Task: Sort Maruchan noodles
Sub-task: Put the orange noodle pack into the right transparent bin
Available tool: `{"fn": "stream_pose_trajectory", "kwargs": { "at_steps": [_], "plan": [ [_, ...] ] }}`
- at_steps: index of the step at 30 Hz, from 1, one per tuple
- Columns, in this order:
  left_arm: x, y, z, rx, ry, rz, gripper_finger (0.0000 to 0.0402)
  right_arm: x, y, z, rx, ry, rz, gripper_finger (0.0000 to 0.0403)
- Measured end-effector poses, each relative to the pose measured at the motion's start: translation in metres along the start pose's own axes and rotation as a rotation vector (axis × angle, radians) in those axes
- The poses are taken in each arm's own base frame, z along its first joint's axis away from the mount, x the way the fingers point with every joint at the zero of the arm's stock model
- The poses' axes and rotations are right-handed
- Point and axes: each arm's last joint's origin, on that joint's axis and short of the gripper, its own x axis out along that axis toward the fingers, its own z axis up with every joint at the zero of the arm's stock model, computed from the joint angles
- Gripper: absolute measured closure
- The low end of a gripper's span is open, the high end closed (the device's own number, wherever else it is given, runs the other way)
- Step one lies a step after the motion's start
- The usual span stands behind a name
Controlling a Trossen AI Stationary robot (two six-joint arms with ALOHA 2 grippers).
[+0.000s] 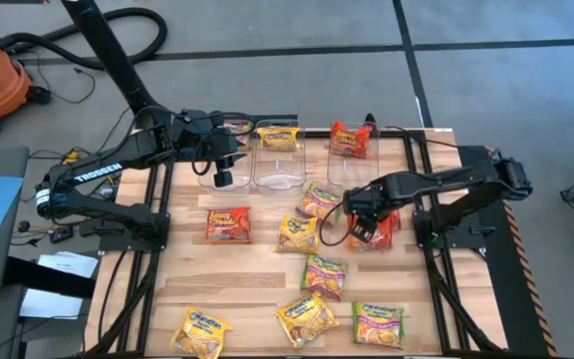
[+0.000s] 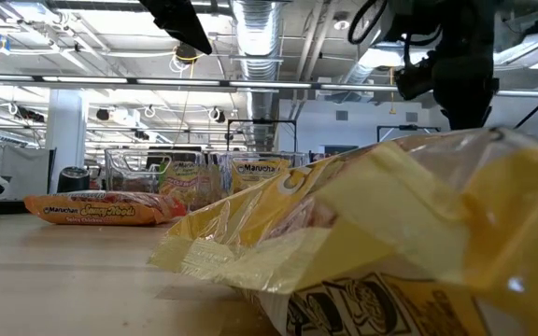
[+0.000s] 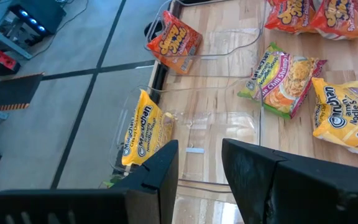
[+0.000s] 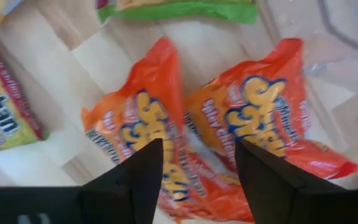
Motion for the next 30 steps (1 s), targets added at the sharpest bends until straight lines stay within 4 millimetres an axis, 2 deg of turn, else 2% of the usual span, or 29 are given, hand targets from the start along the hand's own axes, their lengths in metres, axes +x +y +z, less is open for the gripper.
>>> {"fn": "stream_pose_trajectory", "kwargs": {
  "at_steps": [6,11,19,21,23,28,30],
  "plan": [
    [0.0,0.0,0.0,0.0,0.0,0.0,0.0288,0.004,-0.012,0.006,-0.024,0.031,0.041,0.0175],
    [0.0,0.0,0.0,0.001,0.004,-0.002,0.0288,0.024,-0.017,-0.002,-0.044,0.115,0.134,0.0175],
    [0.0,0.0,0.0,0.001,0.004,-0.002,0.0288,0.035,-0.017,-0.009,-0.067,0.146,0.147,0.0182],
    [0.0,0.0,0.0,0.0,0.004,-0.002,0.0288,0.035,-0.017,-0.009,-0.067,0.148,0.148,0.0202],
    [0.0,0.0,0.0,0.001,0.004,-0.002,0.0288,0.035,-0.017,-0.009,-0.063,0.148,0.149,0.0239],
    [0.0,0.0,0.0,0.001,0.004,-0.002,0.0288,0.035,-0.017,-0.009,-0.044,0.147,0.15,0.0375],
    [0.0,0.0,0.0,0.001,0.004,-0.002,0.0288,0.035,-0.016,-0.009,-0.048,0.145,0.15,0.0389]
  ]
}}
